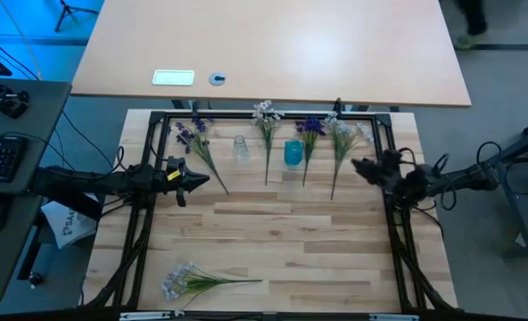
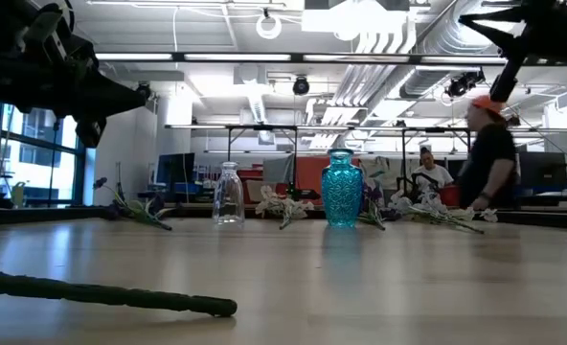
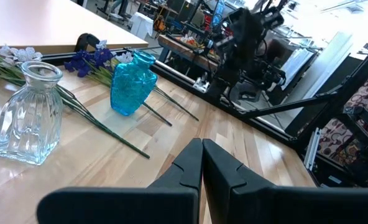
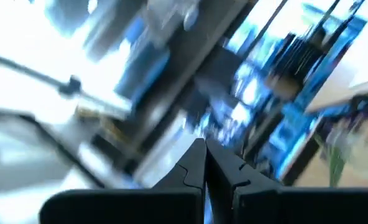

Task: Sort flowers into vase by color
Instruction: Put the right white flowers into the blue vase

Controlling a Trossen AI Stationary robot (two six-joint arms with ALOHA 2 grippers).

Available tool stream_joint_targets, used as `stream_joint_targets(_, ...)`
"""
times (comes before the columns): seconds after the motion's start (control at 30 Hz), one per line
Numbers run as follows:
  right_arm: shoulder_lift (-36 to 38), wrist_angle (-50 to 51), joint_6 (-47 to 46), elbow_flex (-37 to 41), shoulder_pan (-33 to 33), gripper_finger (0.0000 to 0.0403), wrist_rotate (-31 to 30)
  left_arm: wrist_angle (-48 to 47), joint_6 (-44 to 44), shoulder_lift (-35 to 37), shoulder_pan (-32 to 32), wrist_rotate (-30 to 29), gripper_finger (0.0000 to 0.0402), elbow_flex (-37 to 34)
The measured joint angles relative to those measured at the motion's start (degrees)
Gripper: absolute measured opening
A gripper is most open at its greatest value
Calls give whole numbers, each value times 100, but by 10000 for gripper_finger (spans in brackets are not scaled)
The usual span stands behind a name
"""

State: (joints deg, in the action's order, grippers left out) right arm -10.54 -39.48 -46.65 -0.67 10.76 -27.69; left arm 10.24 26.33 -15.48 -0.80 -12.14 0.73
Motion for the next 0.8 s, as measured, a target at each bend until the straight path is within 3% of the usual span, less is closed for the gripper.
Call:
stream_joint_targets(0.13,-536,-257,-233,-432,41,0,138,0,0,0,0,-1,0,0)
stream_joint_targets(0.3,-2078,694,476,-1732,46,0,-386,-1,0,2,0,0,0,0)
stream_joint_targets(0.4,-2959,2212,358,-2569,-58,2,-770,-4,1,1,0,-2,0,0)
stream_joint_targets(0.53,-3876,5428,-1194,-3550,-511,27,-880,-7,2,0,0,0,0,0)
stream_joint_targets(0.67,-4548,7716,-2414,-4074,-1142,91,-134,-8,1,1,0,0,0,1)
stream_joint_targets(0.8,-5074,8590,-2737,-4170,-1834,168,593,-9,2,0,0,0,0,0)
